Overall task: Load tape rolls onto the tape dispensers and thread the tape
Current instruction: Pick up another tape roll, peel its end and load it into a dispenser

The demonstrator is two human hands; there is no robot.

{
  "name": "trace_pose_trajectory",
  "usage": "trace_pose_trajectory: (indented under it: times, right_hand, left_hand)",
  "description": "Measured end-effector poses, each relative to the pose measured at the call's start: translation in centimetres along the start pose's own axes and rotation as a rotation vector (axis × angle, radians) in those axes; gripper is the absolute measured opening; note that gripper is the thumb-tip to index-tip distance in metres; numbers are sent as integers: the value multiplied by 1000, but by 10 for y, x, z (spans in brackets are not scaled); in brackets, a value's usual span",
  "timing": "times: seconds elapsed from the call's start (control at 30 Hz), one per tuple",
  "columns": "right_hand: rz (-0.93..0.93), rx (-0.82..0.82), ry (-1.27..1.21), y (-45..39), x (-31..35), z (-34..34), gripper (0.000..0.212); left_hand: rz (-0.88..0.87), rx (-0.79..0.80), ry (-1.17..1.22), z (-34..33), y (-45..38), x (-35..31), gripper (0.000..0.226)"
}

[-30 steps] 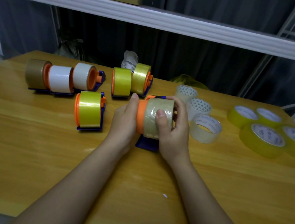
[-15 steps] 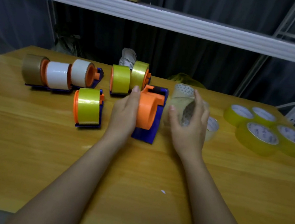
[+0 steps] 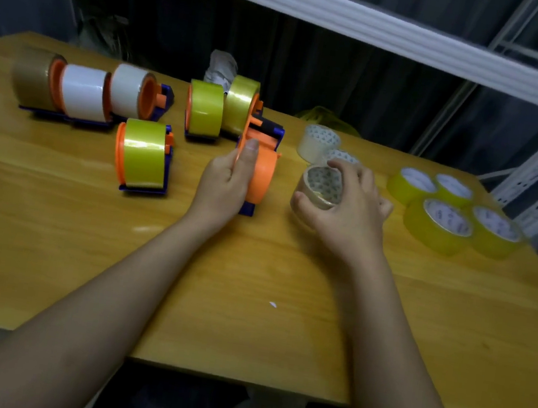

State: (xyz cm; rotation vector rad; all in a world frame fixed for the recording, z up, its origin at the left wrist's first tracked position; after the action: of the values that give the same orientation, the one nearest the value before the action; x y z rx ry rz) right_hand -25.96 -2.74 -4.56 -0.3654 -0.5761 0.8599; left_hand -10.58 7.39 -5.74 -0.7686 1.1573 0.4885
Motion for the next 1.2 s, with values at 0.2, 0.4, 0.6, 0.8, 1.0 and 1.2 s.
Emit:
trace_pose_trajectory:
  times: [0.2,0.4,0.6,0.8,1.0,1.2]
  right_hand:
    - [-169,93,160,31,-29,30,70]
    - [-249,77,-55,45,-68,30,89]
    - [-288,-90,-32,36,-113,46,49]
    - [-583,105,37,19,-162,55,45]
    - [-521,213,302,7,-165,60,30]
    - [-200,-142,243,-5,-106,97,31]
  left_hand:
    - [0,38,-4,-9,4,0,43]
    - [-17,68,-5,-34,8,-16,44]
    - [-55,42,-7,-60,11,-37,46]
    - [-40,57,-63,-83,9,-50,49]
    - [-41,74,-95,-87,10,-58,49]
    - [-42,47,1,-71,7,-66,48]
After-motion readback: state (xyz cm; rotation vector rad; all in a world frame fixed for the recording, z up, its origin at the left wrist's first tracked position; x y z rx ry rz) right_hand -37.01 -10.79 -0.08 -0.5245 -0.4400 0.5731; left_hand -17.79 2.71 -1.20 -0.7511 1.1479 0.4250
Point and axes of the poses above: each hand's wrist, its own y-axis away from the middle knuckle, its own z-axis out of the back of the hand, x = y × z, the point moved 5 cm from there along -y, towards the middle knuckle, and after that the axes turned 14 degrees about z, right-handed, at the moved point
